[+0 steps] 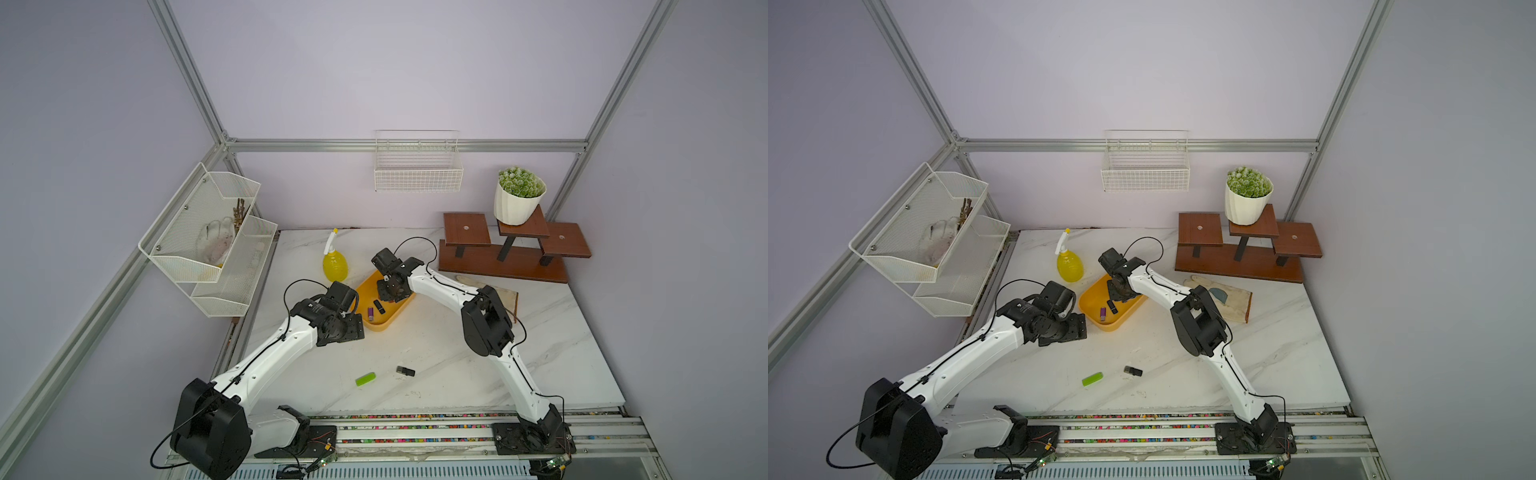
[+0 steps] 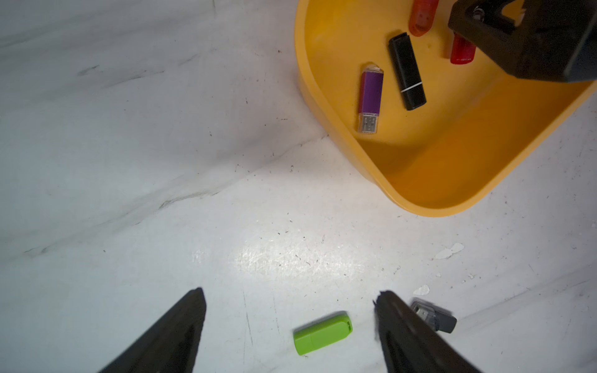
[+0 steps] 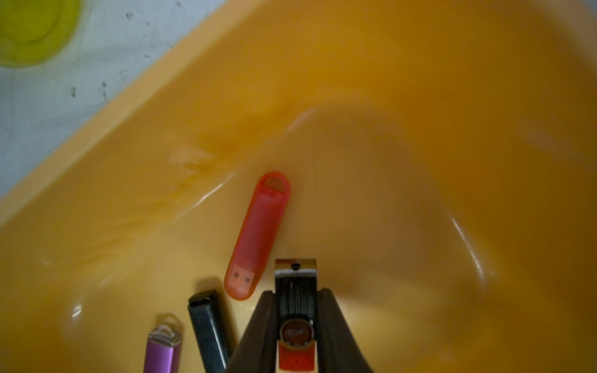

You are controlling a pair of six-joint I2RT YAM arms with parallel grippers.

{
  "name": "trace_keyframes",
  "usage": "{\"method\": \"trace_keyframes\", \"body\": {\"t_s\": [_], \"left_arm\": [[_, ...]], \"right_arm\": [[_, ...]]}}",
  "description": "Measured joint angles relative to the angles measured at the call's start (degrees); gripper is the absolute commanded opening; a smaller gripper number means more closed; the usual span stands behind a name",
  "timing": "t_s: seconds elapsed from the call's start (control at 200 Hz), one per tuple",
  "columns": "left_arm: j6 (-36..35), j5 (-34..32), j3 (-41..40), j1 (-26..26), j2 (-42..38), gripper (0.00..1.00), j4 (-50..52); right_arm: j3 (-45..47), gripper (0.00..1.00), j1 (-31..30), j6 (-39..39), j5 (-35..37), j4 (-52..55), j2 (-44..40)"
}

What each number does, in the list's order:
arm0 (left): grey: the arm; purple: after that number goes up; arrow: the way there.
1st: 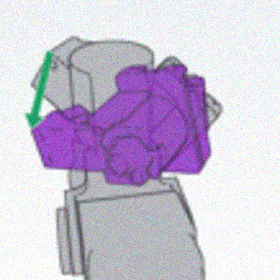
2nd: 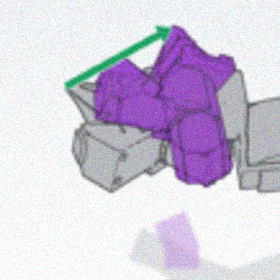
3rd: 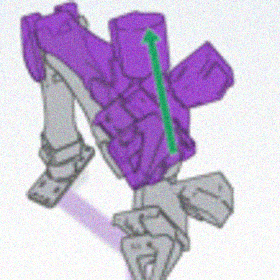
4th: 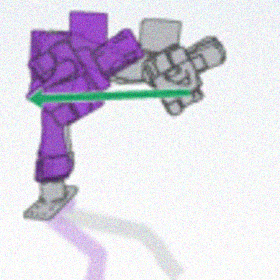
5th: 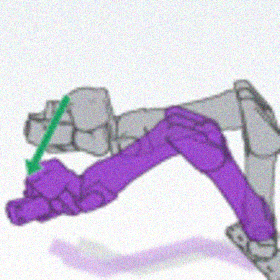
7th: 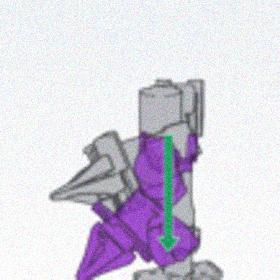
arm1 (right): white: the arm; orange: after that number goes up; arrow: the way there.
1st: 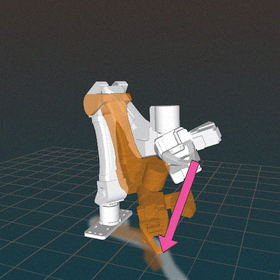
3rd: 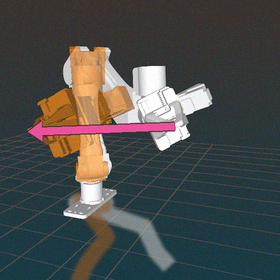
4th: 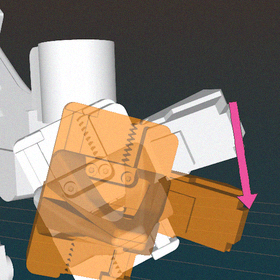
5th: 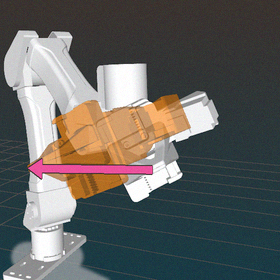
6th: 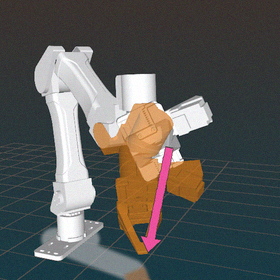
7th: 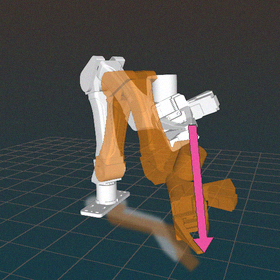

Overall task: Put the usb flash drive into the storage box
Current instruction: Place the USB flash in the storage box.

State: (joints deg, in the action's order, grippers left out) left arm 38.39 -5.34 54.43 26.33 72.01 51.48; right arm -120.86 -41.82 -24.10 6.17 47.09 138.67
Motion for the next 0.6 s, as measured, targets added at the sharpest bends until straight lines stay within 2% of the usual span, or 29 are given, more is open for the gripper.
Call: {"method": "trace_keyframes", "body": {"t_s": [0.43,0.54,0.6], "left_arm": [[0.04,0.22,-1.25,0.87,0.35,0.86,-1.53],[0.04,0.24,-1.40,1.29,0.87,0.86,-1.62],[0.07,0.24,-1.42,1.53,1.05,0.86,-1.68]], "right_arm": [[-0.39,0.00,0.00,0.87,-0.70,-0.44,1.73],[-0.74,0.16,0.00,0.96,-0.70,-0.52,1.88],[-0.74,0.22,0.00,1.03,-0.70,-0.52,1.90]]}}
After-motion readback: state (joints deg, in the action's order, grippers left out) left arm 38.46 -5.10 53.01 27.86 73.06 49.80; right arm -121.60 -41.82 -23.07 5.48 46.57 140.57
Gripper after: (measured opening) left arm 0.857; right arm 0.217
